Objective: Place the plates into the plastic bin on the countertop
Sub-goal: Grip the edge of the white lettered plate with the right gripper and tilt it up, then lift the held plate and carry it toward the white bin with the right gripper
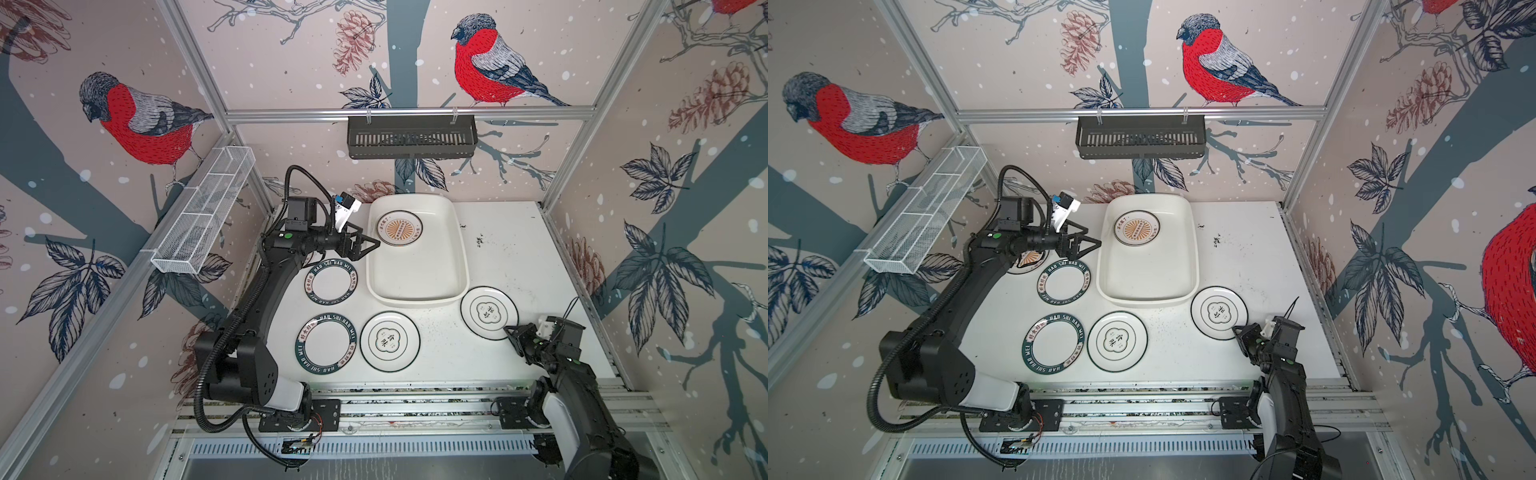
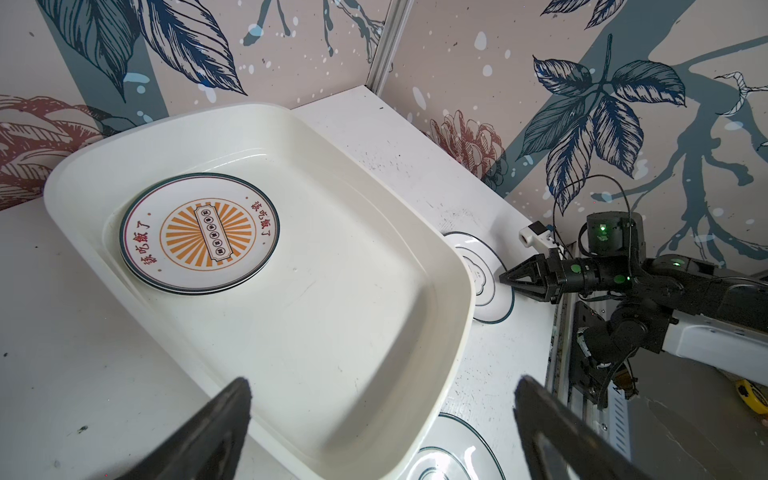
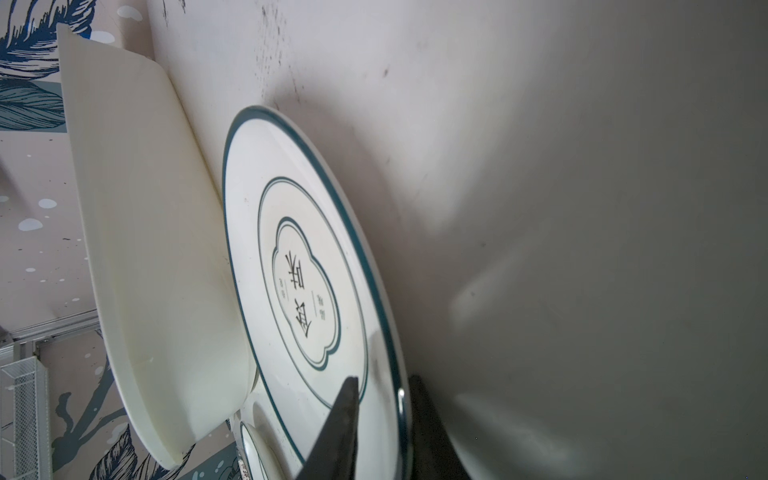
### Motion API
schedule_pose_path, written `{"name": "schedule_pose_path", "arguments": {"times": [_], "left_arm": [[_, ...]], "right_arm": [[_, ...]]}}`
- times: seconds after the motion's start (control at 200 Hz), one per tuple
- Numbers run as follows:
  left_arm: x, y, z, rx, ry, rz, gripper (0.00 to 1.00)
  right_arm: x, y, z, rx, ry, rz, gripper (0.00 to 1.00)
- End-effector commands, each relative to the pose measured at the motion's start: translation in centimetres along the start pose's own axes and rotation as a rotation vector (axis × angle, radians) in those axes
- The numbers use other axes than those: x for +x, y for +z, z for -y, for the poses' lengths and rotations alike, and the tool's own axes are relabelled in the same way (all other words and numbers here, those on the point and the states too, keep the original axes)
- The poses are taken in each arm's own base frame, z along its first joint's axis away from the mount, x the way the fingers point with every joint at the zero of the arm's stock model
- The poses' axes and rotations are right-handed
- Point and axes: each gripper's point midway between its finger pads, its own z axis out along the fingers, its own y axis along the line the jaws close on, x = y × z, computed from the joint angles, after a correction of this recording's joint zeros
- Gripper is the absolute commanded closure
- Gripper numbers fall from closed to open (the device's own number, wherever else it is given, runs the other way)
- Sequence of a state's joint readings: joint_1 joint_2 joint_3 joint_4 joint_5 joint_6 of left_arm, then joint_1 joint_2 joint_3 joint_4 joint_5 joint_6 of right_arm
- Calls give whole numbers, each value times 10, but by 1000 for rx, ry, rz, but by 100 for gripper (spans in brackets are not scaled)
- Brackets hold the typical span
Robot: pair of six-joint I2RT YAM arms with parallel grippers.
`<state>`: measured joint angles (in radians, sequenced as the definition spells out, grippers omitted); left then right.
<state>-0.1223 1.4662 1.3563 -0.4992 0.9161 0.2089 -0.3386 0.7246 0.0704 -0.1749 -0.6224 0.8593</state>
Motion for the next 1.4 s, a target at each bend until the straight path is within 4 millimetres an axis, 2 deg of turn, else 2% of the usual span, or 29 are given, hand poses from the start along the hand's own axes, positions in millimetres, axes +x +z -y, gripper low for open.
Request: {"name": "schedule_pose_path", "arguments": {"times": [0.0,0.355,0.59,0.836,1.176,1.391], "left_arm": [[-5,0,4,23,26,19,2],[-8,1,5,26,25,23,2],[-9,1,9,44,19,22,2],[-10,0,9,39,24,23,2],[-9,1,9,40,19,23,2],[-10,0,9,39,21,25,2]], "right_arm": [[20,-1,30,114,81,-55,80],[16,1,20,53,78,-36,87],[14,1,26,87,78,-28,78],[12,3,25,86,82,-29,78],[8,6,26,82,86,-18,88],[3,2,19,62,80,0,94]]}}
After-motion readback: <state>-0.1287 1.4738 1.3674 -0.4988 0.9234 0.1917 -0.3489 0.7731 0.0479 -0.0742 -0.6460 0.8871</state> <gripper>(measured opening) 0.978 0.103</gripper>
